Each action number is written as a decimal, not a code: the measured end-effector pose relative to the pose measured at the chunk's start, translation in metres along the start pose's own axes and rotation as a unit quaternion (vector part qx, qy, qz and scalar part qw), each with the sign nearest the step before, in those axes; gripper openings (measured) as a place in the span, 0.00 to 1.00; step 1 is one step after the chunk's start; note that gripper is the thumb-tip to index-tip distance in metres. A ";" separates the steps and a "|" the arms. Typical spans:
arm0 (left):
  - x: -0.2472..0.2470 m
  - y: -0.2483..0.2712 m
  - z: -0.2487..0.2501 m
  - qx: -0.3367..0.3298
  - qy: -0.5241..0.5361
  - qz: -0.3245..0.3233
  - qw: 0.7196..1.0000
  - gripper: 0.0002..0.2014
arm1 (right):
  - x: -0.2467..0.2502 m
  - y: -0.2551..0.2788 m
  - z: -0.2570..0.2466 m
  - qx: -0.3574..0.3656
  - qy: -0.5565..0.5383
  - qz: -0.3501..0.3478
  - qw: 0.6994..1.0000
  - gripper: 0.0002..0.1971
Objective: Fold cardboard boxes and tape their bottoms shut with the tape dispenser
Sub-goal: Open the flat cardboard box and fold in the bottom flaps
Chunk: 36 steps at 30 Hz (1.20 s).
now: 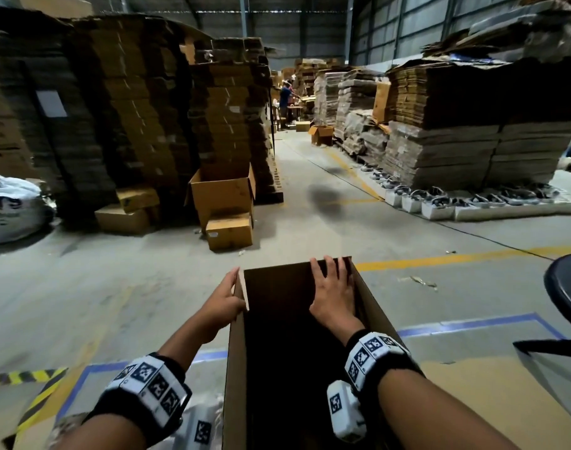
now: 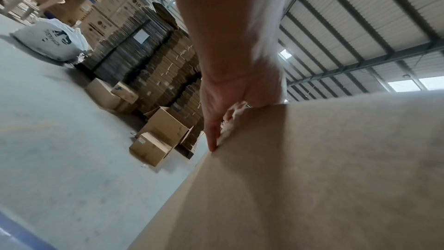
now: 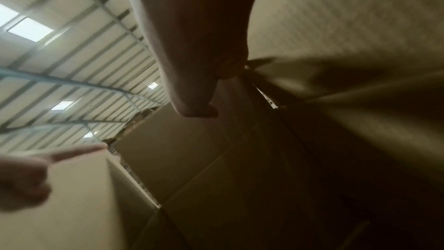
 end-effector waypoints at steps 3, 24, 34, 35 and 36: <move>-0.003 -0.005 -0.007 -0.008 0.025 0.000 1.000 0.42 | 0.007 0.004 0.005 0.032 0.010 0.041 0.999 0.44; -0.020 0.016 0.021 -0.040 -0.148 -0.017 0.988 0.31 | -0.085 0.058 0.020 0.044 0.065 -0.212 0.974 0.36; -0.056 0.069 0.006 -0.042 -0.007 -0.049 0.998 0.43 | -0.102 0.085 0.033 -0.021 0.038 -0.281 0.959 0.37; -0.060 0.075 0.006 -0.041 0.011 -0.050 0.998 0.45 | -0.100 0.087 0.034 -0.028 0.040 -0.290 0.956 0.37; -0.064 0.083 0.006 -0.043 0.023 -0.051 0.997 0.47 | -0.098 0.089 0.035 -0.036 0.043 -0.298 0.953 0.38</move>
Point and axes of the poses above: each hand's wrist, its own y-axis away from the middle knuckle, its own x-axis out of the back of the hand, z = x × y, the point moved 10 cm from there along -y, towards the middle knuckle, and after that the axes turned 13 degrees about -y, right-handed, at the moved point
